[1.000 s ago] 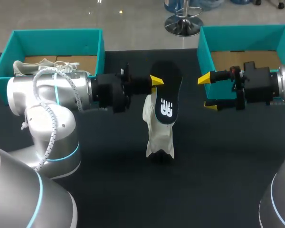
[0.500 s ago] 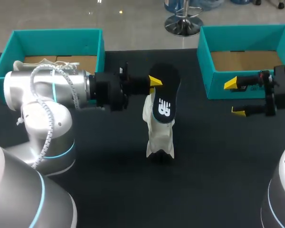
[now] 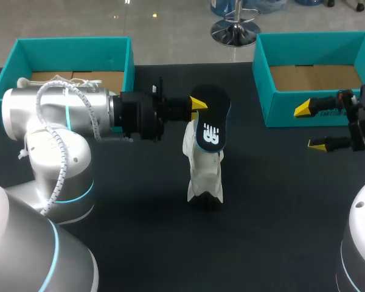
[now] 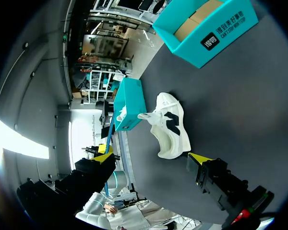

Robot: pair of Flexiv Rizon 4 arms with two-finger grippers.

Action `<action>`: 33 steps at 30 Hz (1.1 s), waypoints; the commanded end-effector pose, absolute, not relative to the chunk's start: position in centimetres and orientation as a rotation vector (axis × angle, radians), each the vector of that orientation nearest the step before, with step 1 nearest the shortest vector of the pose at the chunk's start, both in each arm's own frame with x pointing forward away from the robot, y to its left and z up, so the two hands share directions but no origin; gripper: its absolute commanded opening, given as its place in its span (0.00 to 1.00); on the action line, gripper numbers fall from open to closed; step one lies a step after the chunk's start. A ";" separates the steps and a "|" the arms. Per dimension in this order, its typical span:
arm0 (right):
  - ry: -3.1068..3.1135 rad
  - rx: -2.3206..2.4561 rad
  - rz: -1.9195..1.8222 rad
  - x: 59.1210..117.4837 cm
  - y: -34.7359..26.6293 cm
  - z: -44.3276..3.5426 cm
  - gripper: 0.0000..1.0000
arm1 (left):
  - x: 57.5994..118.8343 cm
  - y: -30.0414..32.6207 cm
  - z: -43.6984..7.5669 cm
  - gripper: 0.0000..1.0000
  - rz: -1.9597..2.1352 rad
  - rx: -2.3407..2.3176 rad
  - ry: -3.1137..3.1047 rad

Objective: Take the shoe out of the shoebox, open the shoe tongue, remove and reinsert the insole, then place the shoe into the shoebox

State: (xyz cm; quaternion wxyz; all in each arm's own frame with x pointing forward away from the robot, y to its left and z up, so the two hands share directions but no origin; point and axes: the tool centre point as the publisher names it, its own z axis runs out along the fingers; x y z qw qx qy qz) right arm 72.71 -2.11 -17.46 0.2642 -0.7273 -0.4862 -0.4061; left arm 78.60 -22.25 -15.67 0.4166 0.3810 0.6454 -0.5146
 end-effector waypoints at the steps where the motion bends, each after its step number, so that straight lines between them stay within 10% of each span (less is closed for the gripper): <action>1: -1.314 -1.971 -1.095 72.6 -2.1 -17.4 1.00 | 77.9 -22.0 -14.7 0.00 -1.348 0.956 1.775; 33: -1.314 -1.971 -1.095 72.6 -2.1 -17.4 1.00 | 73.9 -19.0 -14.0 0.00 -1.501 0.971 2.015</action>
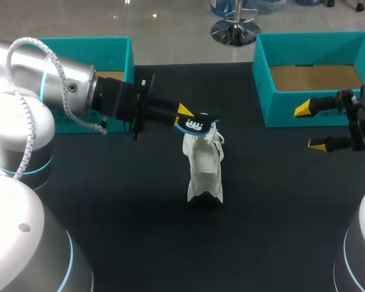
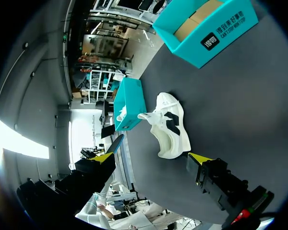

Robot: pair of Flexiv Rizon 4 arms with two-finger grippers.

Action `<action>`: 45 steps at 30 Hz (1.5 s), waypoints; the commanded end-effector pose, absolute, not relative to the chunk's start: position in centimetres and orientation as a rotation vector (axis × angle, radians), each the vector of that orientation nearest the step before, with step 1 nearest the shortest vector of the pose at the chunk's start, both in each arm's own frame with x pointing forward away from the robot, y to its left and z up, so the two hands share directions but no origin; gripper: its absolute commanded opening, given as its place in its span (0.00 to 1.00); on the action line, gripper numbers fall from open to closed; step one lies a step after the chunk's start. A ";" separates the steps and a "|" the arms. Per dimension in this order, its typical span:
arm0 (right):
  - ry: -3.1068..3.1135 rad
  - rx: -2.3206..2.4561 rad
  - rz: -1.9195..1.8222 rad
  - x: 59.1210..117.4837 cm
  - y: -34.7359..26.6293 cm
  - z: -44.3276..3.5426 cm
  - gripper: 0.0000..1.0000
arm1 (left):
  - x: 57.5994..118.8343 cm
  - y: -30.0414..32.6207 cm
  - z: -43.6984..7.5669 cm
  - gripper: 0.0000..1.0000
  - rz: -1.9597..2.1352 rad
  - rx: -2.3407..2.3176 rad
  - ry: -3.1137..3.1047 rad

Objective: Take the shoe out of the shoebox, open the shoe tongue, remove and reinsert the insole, then place the shoe into the shoebox

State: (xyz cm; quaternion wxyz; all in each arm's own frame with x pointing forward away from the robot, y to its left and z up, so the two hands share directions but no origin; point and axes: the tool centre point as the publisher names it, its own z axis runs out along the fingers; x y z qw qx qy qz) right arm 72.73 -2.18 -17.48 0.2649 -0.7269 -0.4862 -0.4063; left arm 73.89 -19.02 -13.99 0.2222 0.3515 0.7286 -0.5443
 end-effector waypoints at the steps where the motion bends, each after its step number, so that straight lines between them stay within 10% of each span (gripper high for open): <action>1: -1.314 -1.971 -1.095 72.6 -2.1 -17.4 1.00 | 73.9 -19.0 -14.0 0.00 -1.501 0.971 2.015; 45: -1.314 -1.971 -1.095 72.6 -2.1 -17.4 1.00 | 69.8 -20.5 -21.6 0.00 -1.763 1.034 1.975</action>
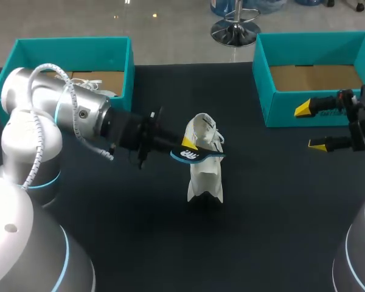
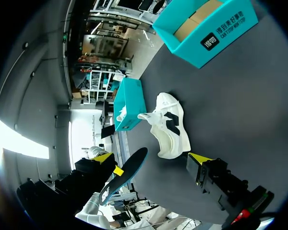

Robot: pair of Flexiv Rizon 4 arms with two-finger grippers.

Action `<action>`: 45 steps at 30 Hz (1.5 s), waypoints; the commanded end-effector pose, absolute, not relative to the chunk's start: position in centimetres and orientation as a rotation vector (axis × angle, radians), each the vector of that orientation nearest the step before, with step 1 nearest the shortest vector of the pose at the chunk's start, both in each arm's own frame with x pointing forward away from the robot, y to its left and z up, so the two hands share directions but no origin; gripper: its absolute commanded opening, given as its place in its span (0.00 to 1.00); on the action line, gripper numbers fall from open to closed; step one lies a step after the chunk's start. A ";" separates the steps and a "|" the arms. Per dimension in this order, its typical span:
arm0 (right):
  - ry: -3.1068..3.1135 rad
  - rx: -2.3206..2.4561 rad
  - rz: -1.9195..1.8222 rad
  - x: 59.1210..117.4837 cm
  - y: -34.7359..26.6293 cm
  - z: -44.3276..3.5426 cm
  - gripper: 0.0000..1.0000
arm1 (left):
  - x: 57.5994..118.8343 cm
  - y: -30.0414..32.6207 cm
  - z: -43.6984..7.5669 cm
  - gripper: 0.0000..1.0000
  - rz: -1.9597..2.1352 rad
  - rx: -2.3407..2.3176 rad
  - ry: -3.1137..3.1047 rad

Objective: Take the shoe out of the shoebox, open the shoe tongue, remove and reinsert the insole, then place the shoe into the shoebox

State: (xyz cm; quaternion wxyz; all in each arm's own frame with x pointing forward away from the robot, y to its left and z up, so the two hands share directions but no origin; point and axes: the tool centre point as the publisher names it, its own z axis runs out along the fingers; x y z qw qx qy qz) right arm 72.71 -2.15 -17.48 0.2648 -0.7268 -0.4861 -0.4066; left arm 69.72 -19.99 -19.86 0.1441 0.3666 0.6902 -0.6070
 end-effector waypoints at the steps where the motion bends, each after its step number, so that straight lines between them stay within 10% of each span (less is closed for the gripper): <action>1: -1.314 -1.971 -1.095 72.6 -2.1 -17.4 1.00 | 70.0 -20.6 -22.1 0.00 -1.766 1.025 1.986; 45: -1.314 -1.971 -1.095 72.6 -2.1 -17.4 1.00 | 76.4 -22.1 -30.3 0.00 -1.678 0.780 2.155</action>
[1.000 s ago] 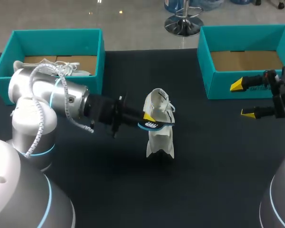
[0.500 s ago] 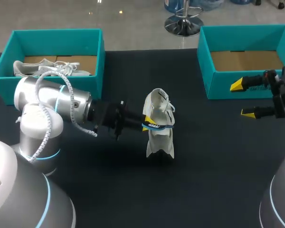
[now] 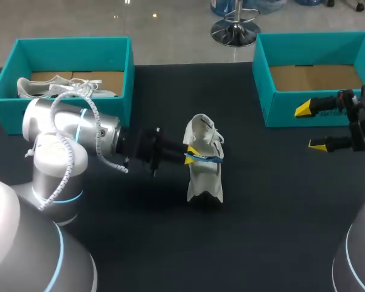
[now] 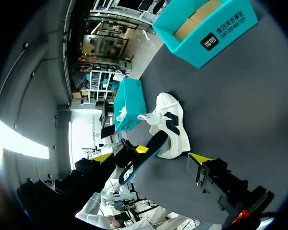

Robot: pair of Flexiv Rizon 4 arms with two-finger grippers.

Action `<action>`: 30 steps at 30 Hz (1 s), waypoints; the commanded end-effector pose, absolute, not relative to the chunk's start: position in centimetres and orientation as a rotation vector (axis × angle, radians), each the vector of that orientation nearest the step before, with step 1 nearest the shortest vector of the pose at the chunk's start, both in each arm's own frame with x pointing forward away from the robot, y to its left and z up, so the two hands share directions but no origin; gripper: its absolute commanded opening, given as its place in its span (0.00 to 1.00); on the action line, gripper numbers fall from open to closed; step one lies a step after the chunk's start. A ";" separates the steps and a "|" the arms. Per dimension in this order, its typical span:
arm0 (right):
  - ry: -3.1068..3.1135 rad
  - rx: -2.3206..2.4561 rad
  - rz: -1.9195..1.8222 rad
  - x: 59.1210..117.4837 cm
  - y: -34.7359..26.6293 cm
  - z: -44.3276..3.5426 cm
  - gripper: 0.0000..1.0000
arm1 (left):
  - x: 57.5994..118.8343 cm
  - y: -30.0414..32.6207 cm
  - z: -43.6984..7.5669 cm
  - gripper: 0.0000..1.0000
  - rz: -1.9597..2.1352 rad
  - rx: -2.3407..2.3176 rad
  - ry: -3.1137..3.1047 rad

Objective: Take the shoe out of the shoebox, open the shoe tongue, remove and reinsert the insole, then place the shoe into the shoebox

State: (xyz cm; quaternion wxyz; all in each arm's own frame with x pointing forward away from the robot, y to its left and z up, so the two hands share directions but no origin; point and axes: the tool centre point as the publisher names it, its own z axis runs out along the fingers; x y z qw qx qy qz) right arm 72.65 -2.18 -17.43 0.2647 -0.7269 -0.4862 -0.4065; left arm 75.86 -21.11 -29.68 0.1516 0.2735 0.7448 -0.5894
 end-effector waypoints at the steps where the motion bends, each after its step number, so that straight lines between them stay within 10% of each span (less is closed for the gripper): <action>1: -1.314 -1.971 -1.095 72.6 -2.1 -17.4 1.00 | 76.6 -22.2 -30.4 0.00 -1.679 0.777 2.156; 30: -1.314 -1.971 -1.095 72.6 -2.1 -17.4 1.00 | 78.5 -22.5 -33.7 0.00 -1.545 0.725 2.231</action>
